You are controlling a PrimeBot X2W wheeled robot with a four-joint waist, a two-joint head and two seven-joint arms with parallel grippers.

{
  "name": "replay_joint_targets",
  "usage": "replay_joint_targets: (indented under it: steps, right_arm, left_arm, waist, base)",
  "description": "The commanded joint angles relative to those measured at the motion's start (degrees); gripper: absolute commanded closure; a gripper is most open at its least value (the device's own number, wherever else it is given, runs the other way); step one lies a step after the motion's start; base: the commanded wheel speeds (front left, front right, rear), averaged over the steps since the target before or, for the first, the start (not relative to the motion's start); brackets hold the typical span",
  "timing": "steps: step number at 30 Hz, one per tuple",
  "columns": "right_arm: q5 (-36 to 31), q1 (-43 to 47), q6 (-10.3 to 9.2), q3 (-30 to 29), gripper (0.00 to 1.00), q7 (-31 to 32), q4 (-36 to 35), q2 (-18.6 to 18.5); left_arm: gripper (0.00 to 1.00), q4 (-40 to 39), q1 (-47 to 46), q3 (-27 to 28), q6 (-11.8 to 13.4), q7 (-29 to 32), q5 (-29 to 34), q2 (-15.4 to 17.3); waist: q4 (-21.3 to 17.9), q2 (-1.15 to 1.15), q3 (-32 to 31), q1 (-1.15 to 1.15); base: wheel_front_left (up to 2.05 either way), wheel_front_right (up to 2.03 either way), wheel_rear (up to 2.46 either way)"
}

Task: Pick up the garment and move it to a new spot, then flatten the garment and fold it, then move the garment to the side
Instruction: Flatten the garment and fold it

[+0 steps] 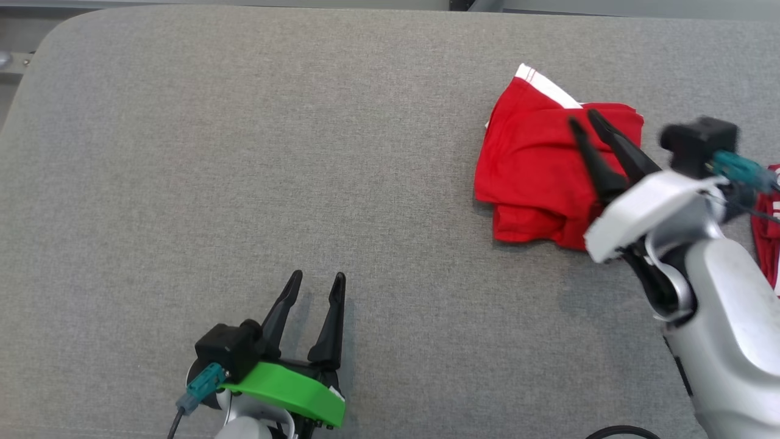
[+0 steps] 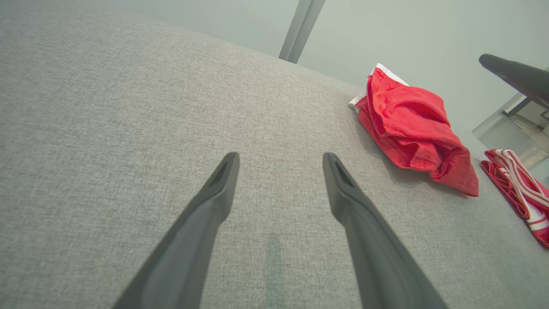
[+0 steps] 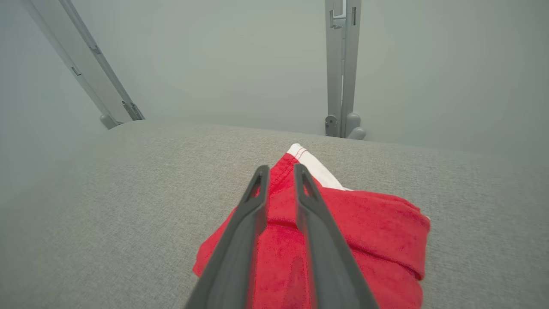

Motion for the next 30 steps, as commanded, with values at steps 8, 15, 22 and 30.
replay_joint_targets:
  steps: [8,15,22,30]
  right_arm:
    - [-9.96,8.31,0.01,-8.6,1.0,-11.68,3.55,0.08]
    - [-16.18,5.35,0.01,-12.2,1.0,-18.59,12.68,2.6]
    - [-19.12,1.37,-0.02,-8.74,1.0,-21.81,19.02,4.35]
    - [-17.89,0.39,-0.01,-0.84,1.0,-21.62,24.73,3.56]
  left_arm:
    - [0.0,-0.91,1.1,0.0,-0.43,-0.13,1.19,-0.68]
    - [0.0,-0.51,-0.4,0.17,-0.84,-0.13,1.38,-0.86]
    - [0.0,-0.16,-0.23,0.7,-0.99,-0.14,1.77,-1.5]
    - [0.0,0.57,0.46,1.49,-1.81,-0.14,2.08,-2.67]
  waist:
    - [-0.56,0.0,1.35,0.0]
    - [1.08,0.0,2.45,0.0]
    - [2.82,0.0,2.76,0.0]
    - [3.34,0.0,2.3,0.0]
  base:
    - [0.0,0.0,0.0]
    - [0.0,0.0,0.0]
    - [0.0,0.0,0.0]
    - [0.0,0.0,0.0]
